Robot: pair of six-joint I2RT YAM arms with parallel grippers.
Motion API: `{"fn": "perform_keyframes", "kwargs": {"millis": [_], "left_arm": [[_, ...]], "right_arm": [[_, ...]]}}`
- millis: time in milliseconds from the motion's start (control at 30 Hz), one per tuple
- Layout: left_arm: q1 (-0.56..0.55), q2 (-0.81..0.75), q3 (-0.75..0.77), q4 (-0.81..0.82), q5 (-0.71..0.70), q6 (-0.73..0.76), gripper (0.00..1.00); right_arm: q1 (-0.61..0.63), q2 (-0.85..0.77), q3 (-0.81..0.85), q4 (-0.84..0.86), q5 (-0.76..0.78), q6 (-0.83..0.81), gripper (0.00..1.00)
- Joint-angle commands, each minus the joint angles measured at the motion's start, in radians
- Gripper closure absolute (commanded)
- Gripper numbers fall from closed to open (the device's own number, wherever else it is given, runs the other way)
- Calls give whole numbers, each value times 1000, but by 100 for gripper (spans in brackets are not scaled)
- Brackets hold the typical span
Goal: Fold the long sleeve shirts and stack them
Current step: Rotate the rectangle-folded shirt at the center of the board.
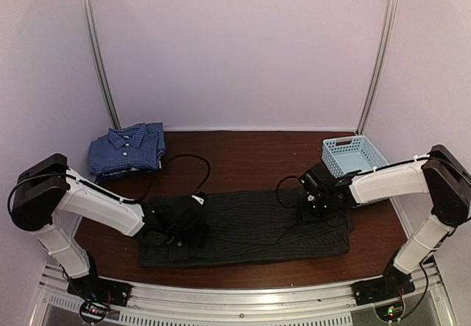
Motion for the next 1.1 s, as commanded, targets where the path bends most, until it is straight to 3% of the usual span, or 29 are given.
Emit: {"fn": "perform_keyframes", "kwargs": {"millis": [0,333,633,833,1067], "left_arm": [[0,-5,-63,-148,24,-43,36],[-74,-56,-38,-131,60,-47,34],[-101,108,139,-69,128,9,34],[-103,244,338,-90,152,95,34],[-103,235,407,-111,157,126,33]], "right_arm": [[-35,138,49,-13,29,-68,42],[-60,504,444,57,25,-265,42],[-132,806,883,47,-38,-422,41],[-195,812,1036,-14,-114,-448,39],[-232,702,1010,-86,-57,-442,34]]}}
